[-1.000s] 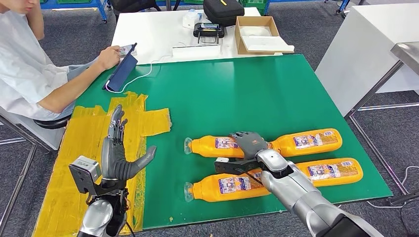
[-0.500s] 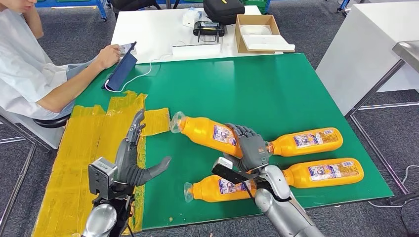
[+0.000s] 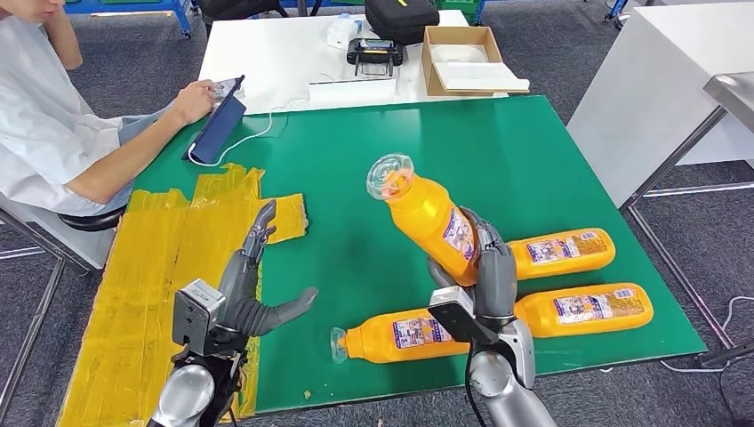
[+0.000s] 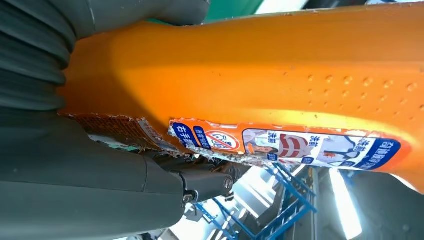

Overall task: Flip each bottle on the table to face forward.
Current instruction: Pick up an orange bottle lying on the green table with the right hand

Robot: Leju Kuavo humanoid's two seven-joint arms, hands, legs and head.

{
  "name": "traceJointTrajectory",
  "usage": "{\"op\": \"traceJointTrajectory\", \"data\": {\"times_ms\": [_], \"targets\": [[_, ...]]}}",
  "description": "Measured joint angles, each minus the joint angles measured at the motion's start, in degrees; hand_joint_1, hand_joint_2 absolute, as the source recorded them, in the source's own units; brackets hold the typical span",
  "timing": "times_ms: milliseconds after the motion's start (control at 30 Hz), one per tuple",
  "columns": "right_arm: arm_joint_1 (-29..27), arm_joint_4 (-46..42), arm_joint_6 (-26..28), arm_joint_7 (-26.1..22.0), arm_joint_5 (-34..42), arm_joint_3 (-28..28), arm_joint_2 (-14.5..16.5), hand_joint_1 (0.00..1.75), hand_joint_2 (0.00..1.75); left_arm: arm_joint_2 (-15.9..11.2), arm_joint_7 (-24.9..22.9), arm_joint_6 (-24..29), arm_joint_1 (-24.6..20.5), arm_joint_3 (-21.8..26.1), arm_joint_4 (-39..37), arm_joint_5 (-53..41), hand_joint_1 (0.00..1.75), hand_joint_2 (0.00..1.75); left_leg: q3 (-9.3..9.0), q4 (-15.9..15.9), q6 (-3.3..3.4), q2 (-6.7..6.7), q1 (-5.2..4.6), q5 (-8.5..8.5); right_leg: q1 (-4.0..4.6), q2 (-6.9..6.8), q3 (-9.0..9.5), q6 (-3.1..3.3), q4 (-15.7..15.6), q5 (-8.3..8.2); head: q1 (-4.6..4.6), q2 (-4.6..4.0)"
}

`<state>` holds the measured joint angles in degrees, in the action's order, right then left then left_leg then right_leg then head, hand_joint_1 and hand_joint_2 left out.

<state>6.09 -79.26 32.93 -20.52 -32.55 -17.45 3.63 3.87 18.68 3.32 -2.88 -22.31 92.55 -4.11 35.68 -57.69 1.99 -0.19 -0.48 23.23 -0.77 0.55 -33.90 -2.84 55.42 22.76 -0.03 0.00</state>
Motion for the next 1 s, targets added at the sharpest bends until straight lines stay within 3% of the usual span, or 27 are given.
{"op": "traceJointTrajectory", "data": {"times_ms": [367, 1000], "targets": [[-0.25, -1.34, -10.39, -3.16, 11.35, -0.89, 1.67, 1.75, 1.75, -0.53, -3.10, -7.32, -3.53, -3.18, -1.25, 9.77, 0.00, 1.75, 0.04, 0.00, -0.03, -0.01, 0.00, -0.05, 0.00, -0.01, 0.00, -0.01, 0.00, -0.02, 0.01, 0.00], [2.78, 1.91, -12.55, -4.08, 11.48, -7.67, 3.79, 1.75, 1.75, -1.14, -3.95, -9.92, -6.51, -8.64, -2.15, 13.51, 0.00, 1.75, 0.05, 0.00, -0.03, -0.01, 0.01, -0.05, 0.00, 0.00, -0.02, -0.01, 0.01, -0.02, 0.00, 0.00]]}}
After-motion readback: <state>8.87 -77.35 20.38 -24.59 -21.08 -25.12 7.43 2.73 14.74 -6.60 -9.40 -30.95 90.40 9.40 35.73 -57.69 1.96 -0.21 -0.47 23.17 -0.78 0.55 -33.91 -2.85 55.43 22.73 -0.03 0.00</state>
